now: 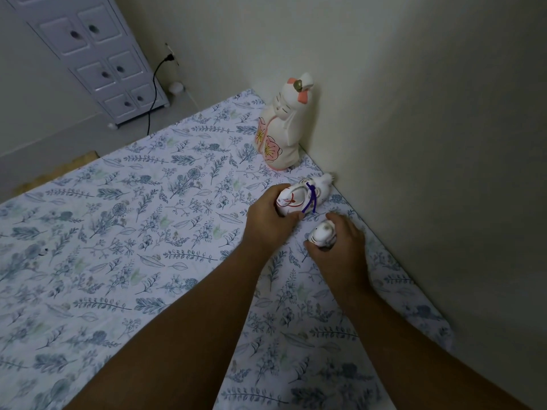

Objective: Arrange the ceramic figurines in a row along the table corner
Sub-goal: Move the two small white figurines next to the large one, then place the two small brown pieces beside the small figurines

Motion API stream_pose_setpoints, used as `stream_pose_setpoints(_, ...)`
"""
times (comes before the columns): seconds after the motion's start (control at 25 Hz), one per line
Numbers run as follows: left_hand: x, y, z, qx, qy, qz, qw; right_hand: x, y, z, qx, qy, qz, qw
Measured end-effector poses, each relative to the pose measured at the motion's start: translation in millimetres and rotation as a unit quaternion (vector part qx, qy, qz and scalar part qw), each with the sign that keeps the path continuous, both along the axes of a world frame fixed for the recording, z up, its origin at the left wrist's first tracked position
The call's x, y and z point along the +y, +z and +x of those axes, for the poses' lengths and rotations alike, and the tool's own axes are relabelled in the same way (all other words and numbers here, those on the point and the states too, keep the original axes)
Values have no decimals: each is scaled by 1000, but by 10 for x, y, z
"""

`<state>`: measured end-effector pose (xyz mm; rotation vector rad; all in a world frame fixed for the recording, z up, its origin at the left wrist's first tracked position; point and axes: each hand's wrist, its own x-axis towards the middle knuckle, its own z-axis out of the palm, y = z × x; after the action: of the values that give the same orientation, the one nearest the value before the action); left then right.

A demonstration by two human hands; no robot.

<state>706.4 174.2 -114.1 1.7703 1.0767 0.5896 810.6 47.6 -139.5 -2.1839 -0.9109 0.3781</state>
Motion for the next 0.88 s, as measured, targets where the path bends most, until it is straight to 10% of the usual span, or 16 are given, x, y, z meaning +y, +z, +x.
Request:
stream_pose_setpoints(0.24, -160, 178, -285, 59, 47, -88, 993, -21, 190, -77, 3, 15, -41, 999)
stream_pose_setpoints(0.52, -764, 504, -1848, 217, 66, 56, 972, -216, 680, -1169, -134, 178, -34, 974)
stream_pose_setpoints(0.88, -1814, 743, -4351, 296, 210, 30, 931, -441, 672, -3479, -103, 518, -140, 838)
